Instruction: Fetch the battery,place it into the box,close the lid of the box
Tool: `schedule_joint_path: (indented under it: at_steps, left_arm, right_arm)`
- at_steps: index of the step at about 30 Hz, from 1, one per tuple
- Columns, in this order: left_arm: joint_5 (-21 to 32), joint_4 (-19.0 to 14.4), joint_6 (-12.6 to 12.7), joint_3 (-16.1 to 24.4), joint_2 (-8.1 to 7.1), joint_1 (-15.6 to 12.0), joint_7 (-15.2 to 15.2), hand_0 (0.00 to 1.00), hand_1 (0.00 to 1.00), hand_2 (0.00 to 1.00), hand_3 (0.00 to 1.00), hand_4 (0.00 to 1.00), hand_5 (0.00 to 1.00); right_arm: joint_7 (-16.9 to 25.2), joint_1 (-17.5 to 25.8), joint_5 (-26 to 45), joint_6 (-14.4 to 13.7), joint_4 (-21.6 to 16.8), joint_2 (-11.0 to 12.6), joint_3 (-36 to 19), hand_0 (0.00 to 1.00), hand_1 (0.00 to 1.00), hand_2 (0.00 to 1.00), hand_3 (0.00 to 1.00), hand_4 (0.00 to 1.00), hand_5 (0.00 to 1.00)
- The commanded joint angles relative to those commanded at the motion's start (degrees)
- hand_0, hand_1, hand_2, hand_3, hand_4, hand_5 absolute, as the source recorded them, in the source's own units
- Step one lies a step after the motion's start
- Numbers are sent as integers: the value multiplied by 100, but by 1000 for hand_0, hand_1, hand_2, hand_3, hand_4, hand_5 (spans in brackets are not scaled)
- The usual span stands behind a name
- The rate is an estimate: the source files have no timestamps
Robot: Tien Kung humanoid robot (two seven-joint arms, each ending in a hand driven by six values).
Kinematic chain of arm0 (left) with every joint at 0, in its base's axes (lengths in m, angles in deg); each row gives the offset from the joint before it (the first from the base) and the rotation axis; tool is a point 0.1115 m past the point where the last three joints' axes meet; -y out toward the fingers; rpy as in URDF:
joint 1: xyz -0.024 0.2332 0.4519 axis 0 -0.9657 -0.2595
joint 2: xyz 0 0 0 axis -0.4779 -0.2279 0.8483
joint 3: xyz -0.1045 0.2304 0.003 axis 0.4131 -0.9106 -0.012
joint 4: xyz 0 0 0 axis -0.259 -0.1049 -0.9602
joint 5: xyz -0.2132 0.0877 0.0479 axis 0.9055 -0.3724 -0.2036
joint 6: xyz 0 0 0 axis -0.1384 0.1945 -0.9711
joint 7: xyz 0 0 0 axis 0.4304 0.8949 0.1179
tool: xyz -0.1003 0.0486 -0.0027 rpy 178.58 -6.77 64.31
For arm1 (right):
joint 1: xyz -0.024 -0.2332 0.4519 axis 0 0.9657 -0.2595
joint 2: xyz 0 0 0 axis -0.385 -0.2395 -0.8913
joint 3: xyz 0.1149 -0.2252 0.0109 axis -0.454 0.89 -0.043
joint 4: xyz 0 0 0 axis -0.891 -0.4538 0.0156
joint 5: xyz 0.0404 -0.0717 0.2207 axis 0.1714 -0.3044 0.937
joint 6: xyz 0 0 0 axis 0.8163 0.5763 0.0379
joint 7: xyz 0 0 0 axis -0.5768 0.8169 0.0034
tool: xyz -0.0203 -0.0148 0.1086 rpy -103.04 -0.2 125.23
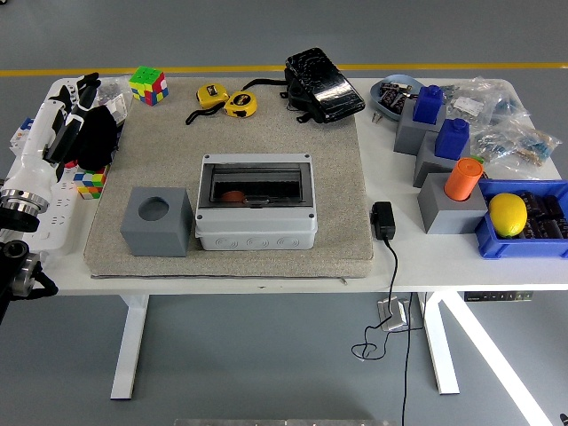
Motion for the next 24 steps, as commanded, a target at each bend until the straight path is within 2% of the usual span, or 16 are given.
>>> schedule_joint_path:
  at_steps: [24]
  left_arm:
    - [3, -1, 8, -27, -8, -26, -13, 939, 923, 903, 884, 998, 998]
  right_arm:
    - [-4, 26, 11, -4, 0, 7, 23, 847, 848, 813, 855, 998, 998]
